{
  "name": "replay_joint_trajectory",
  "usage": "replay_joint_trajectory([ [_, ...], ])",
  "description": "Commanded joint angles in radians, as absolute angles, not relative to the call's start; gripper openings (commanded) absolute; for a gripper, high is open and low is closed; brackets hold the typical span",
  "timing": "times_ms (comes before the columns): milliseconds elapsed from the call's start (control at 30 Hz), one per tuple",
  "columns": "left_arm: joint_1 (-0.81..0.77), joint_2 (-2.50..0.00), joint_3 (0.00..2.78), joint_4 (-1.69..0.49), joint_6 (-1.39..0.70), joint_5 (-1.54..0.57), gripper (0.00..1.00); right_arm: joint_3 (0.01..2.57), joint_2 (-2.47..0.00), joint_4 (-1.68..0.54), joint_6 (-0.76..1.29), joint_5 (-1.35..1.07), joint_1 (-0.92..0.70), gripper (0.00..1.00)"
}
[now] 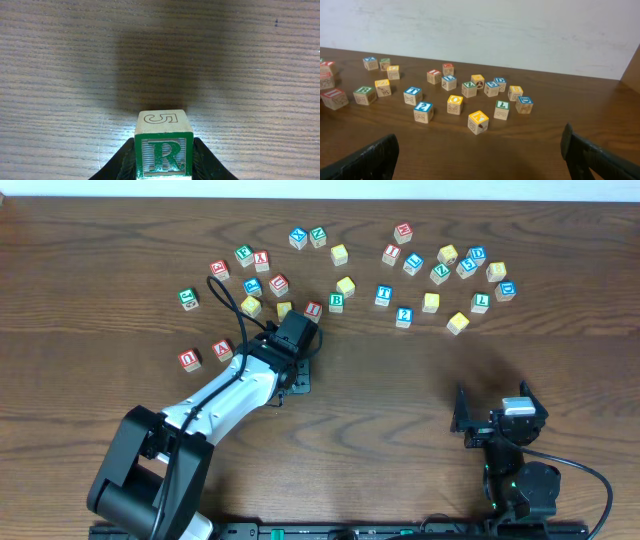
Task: Spell out ROBOT
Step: 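Lower the green R block onto the open table and release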
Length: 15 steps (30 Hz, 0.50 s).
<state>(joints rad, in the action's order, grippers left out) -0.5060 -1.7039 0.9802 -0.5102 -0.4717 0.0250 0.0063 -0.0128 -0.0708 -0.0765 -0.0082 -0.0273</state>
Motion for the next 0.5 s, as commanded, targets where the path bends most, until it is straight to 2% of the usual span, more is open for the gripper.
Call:
replay_joint_trajectory([
  [0,-0.507,-1.72,0.967,-0.502,-0.473,0.042,0.28,0.006,-0.013,-0.075,-0.065,-0.014,-0.02,0.99],
  [467,-0.507,-1.738,0.967,-0.491,-0.473,0.042,0.28,0.006,-0.013,-0.075,-0.065,-0.014,-0.02,0.99],
])
